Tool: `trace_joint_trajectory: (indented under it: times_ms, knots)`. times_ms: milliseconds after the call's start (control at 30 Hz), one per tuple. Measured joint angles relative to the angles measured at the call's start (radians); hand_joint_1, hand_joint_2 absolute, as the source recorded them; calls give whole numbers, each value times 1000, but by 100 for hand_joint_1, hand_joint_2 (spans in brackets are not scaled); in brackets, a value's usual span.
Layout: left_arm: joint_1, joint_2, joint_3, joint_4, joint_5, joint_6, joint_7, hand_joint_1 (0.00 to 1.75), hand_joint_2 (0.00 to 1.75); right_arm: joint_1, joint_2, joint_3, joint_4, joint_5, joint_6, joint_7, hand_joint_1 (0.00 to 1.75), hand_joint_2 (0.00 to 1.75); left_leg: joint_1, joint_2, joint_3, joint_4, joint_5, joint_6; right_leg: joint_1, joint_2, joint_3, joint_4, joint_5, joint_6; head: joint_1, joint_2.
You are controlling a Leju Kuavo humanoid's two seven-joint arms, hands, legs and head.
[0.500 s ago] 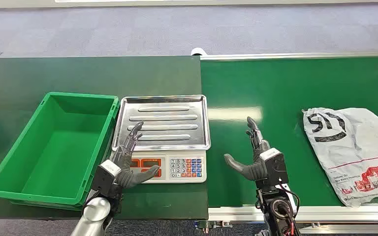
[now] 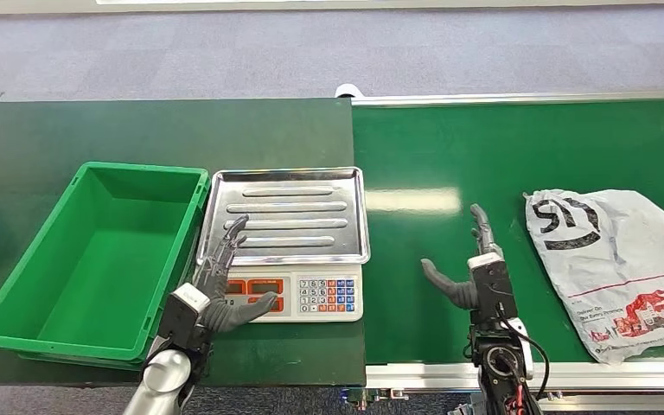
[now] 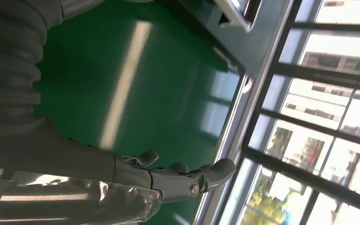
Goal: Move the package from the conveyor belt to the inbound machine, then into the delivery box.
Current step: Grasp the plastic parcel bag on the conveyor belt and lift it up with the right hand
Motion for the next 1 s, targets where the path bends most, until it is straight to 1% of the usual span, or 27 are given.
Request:
trace_joint_trajectory:
  times_ms: [67, 200, 333, 400, 500, 567, 800, 867, 1000]
  knots:
    - [4, 2, 2, -1, 0, 0, 0, 0, 175, -4, -11, -41, 15, 22, -36, 1, 0, 175, 0, 0, 0, 0, 0, 0, 0, 0, 0, 0, 0, 0, 0, 0]
    - [7, 4, 7, -1, 0, -1, 0, 0, 175, -10, -27, -105, 38, 58, -67, 8, 0, 175, 0, 0, 0, 0, 0, 0, 0, 0, 0, 0, 0, 0, 0, 0]
    - [7, 5, 9, -1, 3, -1, 0, 0, 175, -20, -41, -150, 57, 171, -168, 69, 0, 175, 0, -1, 0, 0, 0, 0, 0, 0, 0, 0, 0, 0, 0, 0]
    - [7, 5, 11, -1, 6, -2, 0, 0, 175, -29, -57, -184, 73, 284, -220, 130, 0, 175, 0, -1, 0, 0, 0, 0, 0, -1, 0, 0, 0, 0, 0, 0]
    - [8, 6, 13, -6, 10, -4, 4, 0, 175, -42, -83, -246, 119, 537, -282, 240, 0, 175, 0, -1, 0, 0, 0, 0, 0, -1, 0, 0, 0, 0, 0, 0]
    - [10, 6, 15, -11, 10, -4, 6, 0, 175, -44, -94, -282, 149, 615, -289, 267, 0, 175, 0, -1, -1, 0, 0, 0, -1, -1, 0, 0, 0, 0, 0, 0]
    - [11, 5, 17, -18, 10, -5, 6, 0, 175, -50, -102, -333, 199, 647, -292, 282, 0, 175, 0, -1, -1, 0, 0, 0, 0, -1, 0, 0, 0, 0, 0, 0]
    - [12, 5, 17, -19, 10, -7, 6, 0, 175, -52, -102, -344, 209, 675, -279, 317, 0, 175, 0, -1, 0, 0, 0, 0, 0, -1, 0, 0, 0, 0, 0, 0]
    - [18, 5, 20, -26, 9, -12, 6, 0, 175, -55, -104, -379, 242, 780, -222, 430, 0, 175, 0, -1, -1, 0, 0, 0, 0, -1, 0, 0, 0, 0, 0, 0]
